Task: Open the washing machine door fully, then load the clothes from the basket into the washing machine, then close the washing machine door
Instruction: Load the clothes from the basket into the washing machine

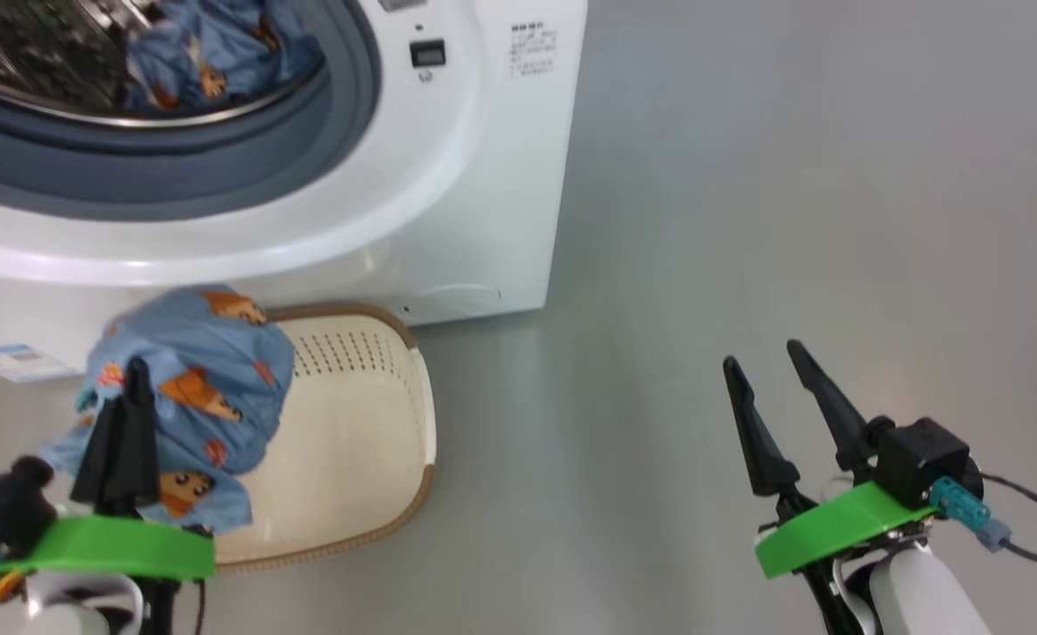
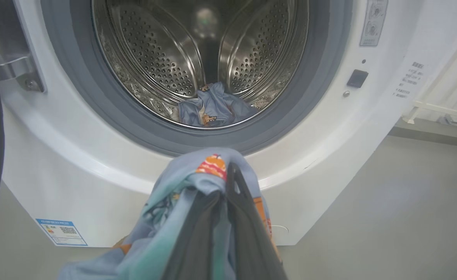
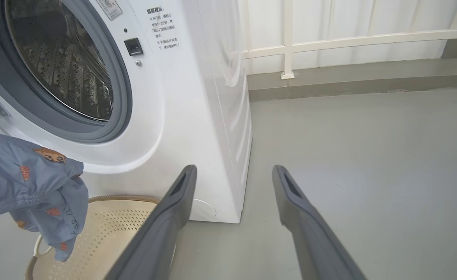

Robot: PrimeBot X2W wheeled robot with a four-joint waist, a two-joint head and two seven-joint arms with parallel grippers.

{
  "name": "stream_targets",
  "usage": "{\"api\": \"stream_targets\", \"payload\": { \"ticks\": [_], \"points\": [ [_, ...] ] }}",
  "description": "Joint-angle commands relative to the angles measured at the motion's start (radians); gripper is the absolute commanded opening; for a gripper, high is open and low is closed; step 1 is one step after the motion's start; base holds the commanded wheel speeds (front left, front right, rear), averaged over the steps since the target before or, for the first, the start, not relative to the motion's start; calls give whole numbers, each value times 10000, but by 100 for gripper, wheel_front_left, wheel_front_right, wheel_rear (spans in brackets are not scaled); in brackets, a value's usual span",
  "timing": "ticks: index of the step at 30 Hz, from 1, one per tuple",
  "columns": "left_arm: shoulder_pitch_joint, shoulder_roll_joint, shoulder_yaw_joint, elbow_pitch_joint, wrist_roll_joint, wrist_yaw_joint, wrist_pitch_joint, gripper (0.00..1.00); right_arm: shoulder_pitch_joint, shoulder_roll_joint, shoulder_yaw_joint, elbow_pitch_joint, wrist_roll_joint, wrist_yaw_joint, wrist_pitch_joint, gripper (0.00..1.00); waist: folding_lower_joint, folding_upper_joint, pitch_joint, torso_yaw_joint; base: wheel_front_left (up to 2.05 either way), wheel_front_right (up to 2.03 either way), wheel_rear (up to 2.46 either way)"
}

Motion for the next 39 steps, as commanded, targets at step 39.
{"api": "stream_targets", "payload": {
  "ticks": [39],
  "points": [
    [2941, -795, 1308, -2113, 2738, -15, -64, 0, 1379, 49, -165, -190, -131, 16, -48, 100, 1, 0, -2905, 26, 0, 0, 0]
  ]
}}
